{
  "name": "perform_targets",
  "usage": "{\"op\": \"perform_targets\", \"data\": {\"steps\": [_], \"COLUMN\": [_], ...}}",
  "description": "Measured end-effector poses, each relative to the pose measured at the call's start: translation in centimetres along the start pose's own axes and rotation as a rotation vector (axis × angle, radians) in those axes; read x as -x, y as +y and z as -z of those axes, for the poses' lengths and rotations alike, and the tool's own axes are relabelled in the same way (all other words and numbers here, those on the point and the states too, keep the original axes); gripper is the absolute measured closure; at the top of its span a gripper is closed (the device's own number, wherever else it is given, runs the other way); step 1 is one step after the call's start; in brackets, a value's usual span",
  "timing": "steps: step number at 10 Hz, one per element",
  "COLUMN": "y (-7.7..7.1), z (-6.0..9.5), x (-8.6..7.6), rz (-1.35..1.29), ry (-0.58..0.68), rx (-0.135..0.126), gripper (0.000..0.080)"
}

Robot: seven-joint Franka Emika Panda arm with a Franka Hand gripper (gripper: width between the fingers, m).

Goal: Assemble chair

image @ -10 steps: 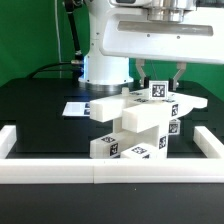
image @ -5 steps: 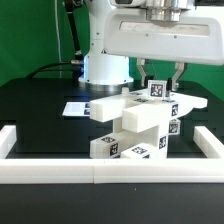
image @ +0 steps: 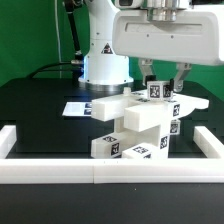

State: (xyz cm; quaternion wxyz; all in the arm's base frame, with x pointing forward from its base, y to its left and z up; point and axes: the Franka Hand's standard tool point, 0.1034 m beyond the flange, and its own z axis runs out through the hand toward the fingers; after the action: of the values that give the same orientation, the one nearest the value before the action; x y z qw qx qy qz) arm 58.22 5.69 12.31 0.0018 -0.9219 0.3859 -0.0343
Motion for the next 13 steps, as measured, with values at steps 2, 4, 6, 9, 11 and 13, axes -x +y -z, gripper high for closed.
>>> {"op": "perform_targets", "data": {"steps": [2,4,6,9,11,13], "y": [0.1,0.16,-0.04,-0.3,-0.27,-0.23], "z": [-0.02,-0.02,0.0,-0.01,-0.04,-0.03], "x": [-0.12,-0.2,-0.17,-0.18,-0.17,-0.21], "rz": [0.091,0.282,0.476,0.738,0.889,1.054], "ry": [0.001,0.002,0.01,0.029,0.03,0.032], "rx": [0.002,0.002,-0.002,-0.006,-0.003,0.003], "gripper": [0.0254,0.0156,0.0151,0.015,0.015,0.015]}}
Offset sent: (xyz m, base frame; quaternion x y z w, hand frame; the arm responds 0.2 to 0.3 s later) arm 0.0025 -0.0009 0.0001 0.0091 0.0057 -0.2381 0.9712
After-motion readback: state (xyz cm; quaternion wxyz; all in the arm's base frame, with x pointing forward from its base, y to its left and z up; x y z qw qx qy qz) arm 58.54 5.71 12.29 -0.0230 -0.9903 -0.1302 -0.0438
